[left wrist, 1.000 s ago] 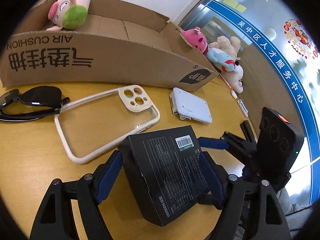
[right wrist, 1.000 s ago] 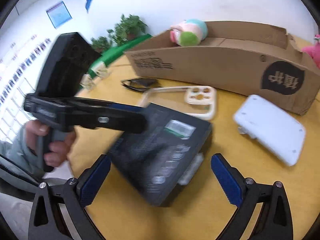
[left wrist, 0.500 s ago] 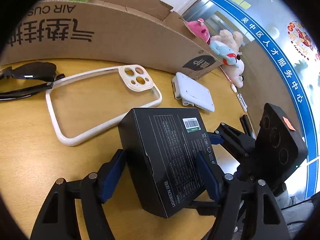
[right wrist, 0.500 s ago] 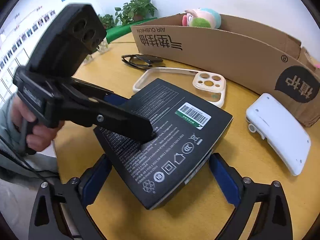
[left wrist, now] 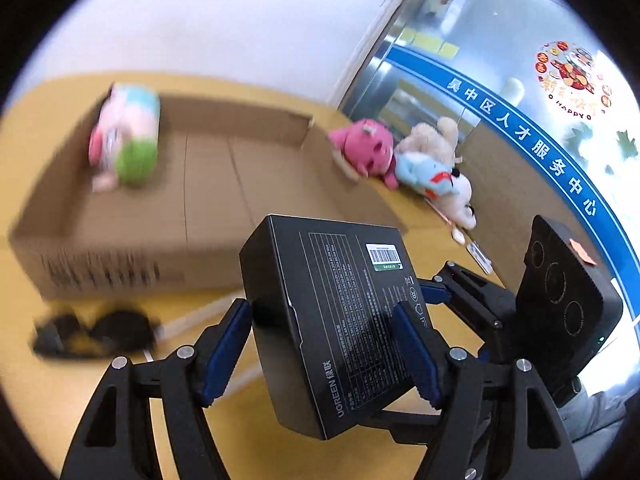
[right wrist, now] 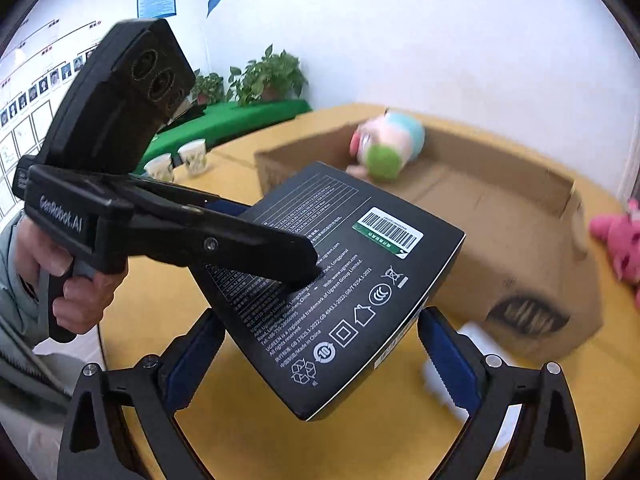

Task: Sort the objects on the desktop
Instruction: 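Lift and carry the black box with both grippers into the cardboard box, then open both grippers to release the black box, withdraw, then reach the left gripper to the white folding phone stand and close on it, then lift the white phone stand off the table with the left gripper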

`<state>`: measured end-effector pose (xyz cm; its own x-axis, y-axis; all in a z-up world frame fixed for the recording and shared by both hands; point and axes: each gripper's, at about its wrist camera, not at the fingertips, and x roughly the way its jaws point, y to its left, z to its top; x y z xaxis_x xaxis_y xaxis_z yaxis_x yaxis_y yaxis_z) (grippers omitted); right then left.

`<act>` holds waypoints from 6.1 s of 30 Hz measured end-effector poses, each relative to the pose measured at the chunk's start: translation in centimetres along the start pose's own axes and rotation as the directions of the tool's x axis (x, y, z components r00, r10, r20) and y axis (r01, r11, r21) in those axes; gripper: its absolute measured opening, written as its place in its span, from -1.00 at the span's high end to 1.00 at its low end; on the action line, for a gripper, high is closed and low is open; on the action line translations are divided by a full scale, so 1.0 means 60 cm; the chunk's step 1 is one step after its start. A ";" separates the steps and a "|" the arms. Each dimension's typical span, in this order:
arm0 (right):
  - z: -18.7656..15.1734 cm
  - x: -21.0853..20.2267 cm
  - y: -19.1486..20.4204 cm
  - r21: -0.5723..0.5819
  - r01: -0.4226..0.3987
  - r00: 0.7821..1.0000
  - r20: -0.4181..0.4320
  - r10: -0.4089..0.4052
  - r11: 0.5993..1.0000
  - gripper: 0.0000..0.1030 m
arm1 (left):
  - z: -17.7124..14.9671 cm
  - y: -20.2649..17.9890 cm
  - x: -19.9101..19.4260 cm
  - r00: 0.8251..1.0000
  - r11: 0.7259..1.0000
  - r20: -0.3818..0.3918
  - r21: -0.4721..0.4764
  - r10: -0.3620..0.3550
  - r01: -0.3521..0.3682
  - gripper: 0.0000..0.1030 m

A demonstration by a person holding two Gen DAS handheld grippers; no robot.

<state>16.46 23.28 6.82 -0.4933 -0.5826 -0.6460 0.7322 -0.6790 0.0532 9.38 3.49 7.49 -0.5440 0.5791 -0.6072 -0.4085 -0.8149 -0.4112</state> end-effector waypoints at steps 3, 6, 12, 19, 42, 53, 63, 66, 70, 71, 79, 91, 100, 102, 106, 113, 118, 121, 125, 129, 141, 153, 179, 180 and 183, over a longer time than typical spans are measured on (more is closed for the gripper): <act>0.047 -0.002 -0.010 -0.057 0.050 0.999 0.023 -0.049 0.997 -0.90 | 0.051 -0.004 -0.013 0.998 0.998 0.055 0.059 0.016 -0.020 -0.40; 0.098 -0.009 -0.029 -0.084 0.076 0.995 0.066 -0.071 0.994 -0.90 | 0.101 -0.002 -0.029 0.994 0.995 0.111 0.092 0.010 -0.021 -0.40; 0.207 -0.024 -0.079 -0.109 0.121 0.982 0.156 -0.103 0.987 -0.90 | 0.222 -0.008 -0.043 0.978 0.986 0.207 0.161 0.012 -0.046 -0.40; 0.339 -0.011 -0.160 -0.116 0.139 0.971 0.213 -0.112 0.983 -0.90 | 0.351 0.008 -0.038 0.961 0.976 0.276 0.202 0.025 -0.083 -0.40; 0.349 0.383 -0.437 0.108 -0.064 0.988 -0.136 0.078 0.992 -0.90 | 0.395 0.264 0.332 0.979 0.977 -0.135 -0.130 0.154 -0.172 -0.40; 0.307 0.463 -0.443 0.157 -0.052 0.950 -0.298 0.097 0.986 -0.84 | 0.379 0.255 0.363 0.908 0.939 -0.271 -0.035 0.319 -0.341 -0.38; 0.304 0.306 -0.385 0.095 0.255 0.944 -0.242 -0.226 0.962 -0.97 | 0.363 0.184 0.152 0.899 0.898 0.030 0.039 0.437 -0.438 -0.40; 0.295 0.226 -0.335 0.142 0.327 0.942 -0.126 -0.311 0.934 -0.99 | 0.331 0.136 0.080 0.896 0.899 0.145 0.069 0.420 -0.432 -0.50; 0.258 0.145 -0.260 0.162 0.373 0.928 -0.060 -0.369 0.913 -0.99 | 0.280 0.074 0.017 0.881 0.895 0.259 0.107 0.396 -0.434 -0.50; 0.263 0.145 -0.243 0.162 0.401 0.916 -0.054 -0.397 0.902 -0.99 | 0.267 0.061 0.005 0.878 0.895 0.277 0.108 0.391 -0.433 -0.50; 0.198 0.055 -0.181 0.250 0.394 0.915 -0.018 -0.403 0.884 -0.99 | 0.202 -0.009 -0.013 0.882 0.913 0.319 0.102 0.346 -0.395 -0.50; 0.172 0.024 -0.129 0.249 0.404 0.908 0.006 -0.418 0.880 -0.99 | 0.164 -0.041 -0.023 0.887 0.910 0.304 0.116 0.349 -0.398 -0.50; 0.148 0.023 -0.132 0.260 0.397 0.911 0.006 -0.412 0.880 -0.99 | 0.134 -0.043 -0.002 0.900 0.916 0.265 0.114 0.346 -0.385 -0.50; 0.139 0.017 -0.133 0.267 0.373 0.921 0.008 -0.389 0.889 -0.99 | 0.120 -0.044 0.002 0.911 0.922 0.241 0.118 0.334 -0.370 -0.50; 0.080 0.010 -0.143 0.262 0.300 0.952 -0.021 -0.305 0.917 -0.99 | 0.076 -0.039 0.023 0.944 0.944 0.158 0.117 0.288 -0.308 -0.50; -0.068 0.034 -0.180 0.380 0.292 0.952 -0.199 -0.231 0.878 -0.99 | 0.009 -0.039 0.121 0.991 0.987 -0.048 0.098 0.129 -0.124 -0.50; -0.107 0.051 -0.174 0.375 0.292 0.947 -0.244 -0.211 0.880 -0.99 | -0.009 -0.040 0.201 0.980 0.997 -0.193 0.076 0.038 -0.023 -0.49; -0.116 0.061 -0.170 0.366 0.295 0.943 -0.259 -0.207 0.883 -0.98 | -0.016 -0.046 0.235 0.971 0.997 -0.240 0.072 0.001 0.017 -0.47; -0.119 0.068 -0.162 0.308 0.317 0.933 -0.270 -0.237 0.897 -0.56 | -0.029 -0.043 0.275 0.942 0.994 -0.320 -0.007 -0.103 0.106 -0.14; -0.123 0.057 -0.169 0.313 0.295 0.942 -0.254 -0.220 0.903 -0.36 | -0.041 -0.049 0.283 0.942 0.996 -0.325 0.001 -0.089 0.095 -0.08; -0.129 0.020 -0.157 0.348 0.240 0.968 -0.159 -0.195 0.906 -0.26 | -0.049 -0.045 0.235 0.968 0.995 -0.231 -0.005 -0.097 0.098 0.16; -0.121 -0.013 -0.122 0.333 0.113 0.993 -0.054 -0.101 0.936 -0.29 | -0.070 -0.040 0.170 0.969 0.984 -0.176 0.013 -0.173 0.178 0.16; -0.171 -0.003 -0.101 0.408 0.265 0.961 -0.187 -0.204 0.874 -0.02 | -0.137 -0.029 0.179 0.935 0.991 -0.329 -0.013 -0.132 0.135 0.45; -0.173 -0.002 -0.104 0.434 0.249 0.966 -0.182 -0.186 0.866 -0.05 | -0.138 -0.029 0.179 0.936 0.991 -0.326 -0.016 -0.132 0.134 0.45; -0.171 0.002 -0.098 0.444 0.265 0.962 -0.177 -0.206 0.856 -0.04 | -0.140 -0.036 0.180 0.941 0.993 -0.317 -0.002 -0.116 0.121 0.45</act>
<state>16.94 31.78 -1.38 -0.5427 -0.3418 -0.7672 0.2873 -0.9339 0.2127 10.56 11.30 -3.85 -0.2327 0.6319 -0.7392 -0.4697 -0.7386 -0.4835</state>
